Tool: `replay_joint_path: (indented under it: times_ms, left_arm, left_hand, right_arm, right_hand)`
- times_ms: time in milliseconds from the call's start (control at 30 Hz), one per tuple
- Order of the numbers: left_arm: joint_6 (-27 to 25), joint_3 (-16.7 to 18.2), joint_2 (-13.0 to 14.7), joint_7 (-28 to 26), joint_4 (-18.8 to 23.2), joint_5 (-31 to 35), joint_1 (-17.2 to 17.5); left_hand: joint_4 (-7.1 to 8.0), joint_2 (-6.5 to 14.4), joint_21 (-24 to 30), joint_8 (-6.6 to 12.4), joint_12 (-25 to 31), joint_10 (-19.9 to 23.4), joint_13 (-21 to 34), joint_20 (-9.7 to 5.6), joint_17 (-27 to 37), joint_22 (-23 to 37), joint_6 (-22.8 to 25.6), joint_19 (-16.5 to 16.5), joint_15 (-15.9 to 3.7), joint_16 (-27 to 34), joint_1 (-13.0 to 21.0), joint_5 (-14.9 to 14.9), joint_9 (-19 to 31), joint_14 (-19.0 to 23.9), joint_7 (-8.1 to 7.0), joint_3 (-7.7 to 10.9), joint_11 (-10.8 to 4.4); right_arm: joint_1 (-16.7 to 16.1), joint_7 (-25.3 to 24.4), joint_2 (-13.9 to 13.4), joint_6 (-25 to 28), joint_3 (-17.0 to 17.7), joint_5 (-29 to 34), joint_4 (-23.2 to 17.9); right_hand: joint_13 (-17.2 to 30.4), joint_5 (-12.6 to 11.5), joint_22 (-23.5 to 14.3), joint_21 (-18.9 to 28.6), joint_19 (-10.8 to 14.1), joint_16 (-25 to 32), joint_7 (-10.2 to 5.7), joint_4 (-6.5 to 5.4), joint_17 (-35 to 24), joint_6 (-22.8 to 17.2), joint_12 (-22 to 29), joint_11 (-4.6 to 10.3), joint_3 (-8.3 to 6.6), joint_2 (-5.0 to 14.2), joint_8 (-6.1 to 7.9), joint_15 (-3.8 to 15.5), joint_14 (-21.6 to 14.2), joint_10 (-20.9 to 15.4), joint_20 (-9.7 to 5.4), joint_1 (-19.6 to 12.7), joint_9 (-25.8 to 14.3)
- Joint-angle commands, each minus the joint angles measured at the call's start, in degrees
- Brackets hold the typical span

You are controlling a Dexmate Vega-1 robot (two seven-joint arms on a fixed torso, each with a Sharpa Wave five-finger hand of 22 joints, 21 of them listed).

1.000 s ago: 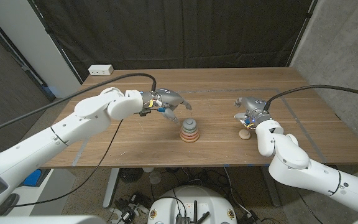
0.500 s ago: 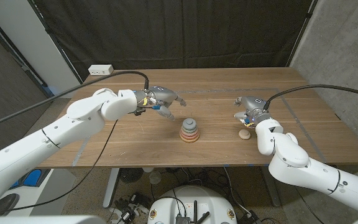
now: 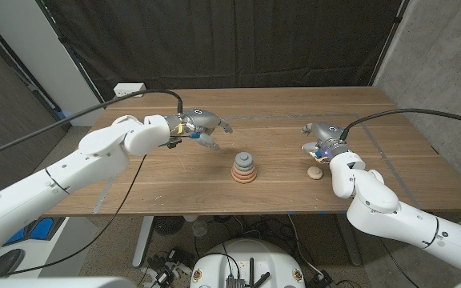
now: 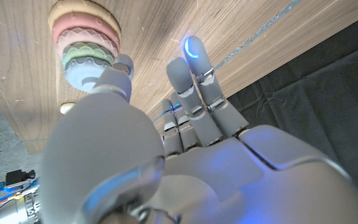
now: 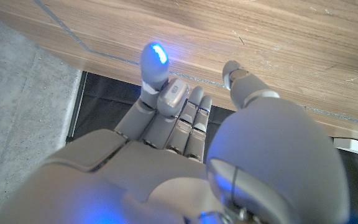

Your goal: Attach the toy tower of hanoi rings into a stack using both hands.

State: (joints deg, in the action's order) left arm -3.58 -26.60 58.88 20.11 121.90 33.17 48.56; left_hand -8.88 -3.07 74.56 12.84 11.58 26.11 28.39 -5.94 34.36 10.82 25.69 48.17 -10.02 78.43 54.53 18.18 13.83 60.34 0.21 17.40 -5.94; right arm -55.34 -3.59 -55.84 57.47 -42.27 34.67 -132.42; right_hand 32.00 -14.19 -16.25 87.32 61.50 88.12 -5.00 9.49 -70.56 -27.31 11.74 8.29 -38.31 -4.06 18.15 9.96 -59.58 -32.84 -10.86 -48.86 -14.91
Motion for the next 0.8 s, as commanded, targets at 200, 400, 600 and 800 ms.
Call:
replay_joint_path:
  times_ms: [200, 400, 600, 800]
  left_arm:
    - [-8.3, 0.5, 0.7, -2.7, 1.0, 1.1, 2.3]
    - [-12.7, 0.2, 0.8, -4.9, 1.8, 3.5, 4.1]
    - [-15.3, 0.4, 0.8, -6.8, 1.8, 3.0, 5.6]
    - [-17.5, 0.0, 0.8, -8.4, 1.8, 3.1, 6.7]
  left_hand:
    - [-0.35, 0.4, 0.7, 0.31, 0.5, 1.3, -0.2, -5.95, 1.1, 0.1, 0.9, 1.5, -2.45, 1.5, 1.4, 0.3, -0.1, 1.3, -0.2, 0.46, -0.07]
    - [-0.3, 0.4, 0.8, 0.16, 0.3, 1.4, -0.5, -5.92, 1.8, 0.1, 0.9, 1.6, -2.44, 2.2, 1.6, 0.4, -0.2, 1.6, -0.09, 0.57, 0.02]
    - [-0.24, 0.4, 0.7, -0.02, 0.1, 1.1, -0.7, -5.94, 1.4, 0.0, 0.7, 1.6, -2.44, 1.8, 1.7, 0.5, -0.3, 1.0, 0.05, 0.62, 0.13]
    - [-0.13, 0.5, 0.8, -0.18, 0.0, 1.0, -0.9, -5.92, 2.0, 0.0, 0.6, 1.7, -2.44, 2.4, 1.6, 0.5, -0.5, 1.5, 0.08, 0.61, 0.24]
  right_arm:
    - [-1.3, -2.2, -0.8, -4.0, 2.3, -1.5, 0.8]
    - [-2.0, -2.7, -1.3, -5.8, 3.3, -2.0, 0.8]
    - [-2.9, -2.6, -1.9, -7.0, 4.1, -2.3, 0.4]
    - [-3.3, -2.3, -2.0, -8.1, 4.7, -2.9, 0.5]
  right_hand:
    - [0.1, -0.2, -0.1, 0.4, 0.1, 0.1, -0.04, 0.0, -0.1, -0.1, -0.3, 0.04, -0.26, 0.03, 0.06, 2.4, -0.5, 0.0, -1.68, -0.2, -0.2]
    - [0.1, -0.1, 0.0, 0.3, 0.0, 0.2, 0.0, 0.1, -0.1, 0.4, -0.5, 0.02, -0.2, -0.26, -0.06, 2.41, -0.4, 0.5, -1.68, -0.2, -0.3]
    - [-0.1, 0.1, -0.1, 0.4, 0.0, 0.2, 0.12, 0.23, -0.1, 0.7, -1.0, -0.45, -0.17, -0.69, -0.06, 2.41, -0.3, 2.0, -1.7, -0.2, -0.5]
    - [-0.3, 0.3, -0.1, 0.3, -0.1, 0.1, 0.13, 0.23, -0.1, 0.9, -1.1, -0.59, -0.18, -0.84, -0.05, 2.41, -0.2, 2.6, -1.7, -0.3, -0.6]
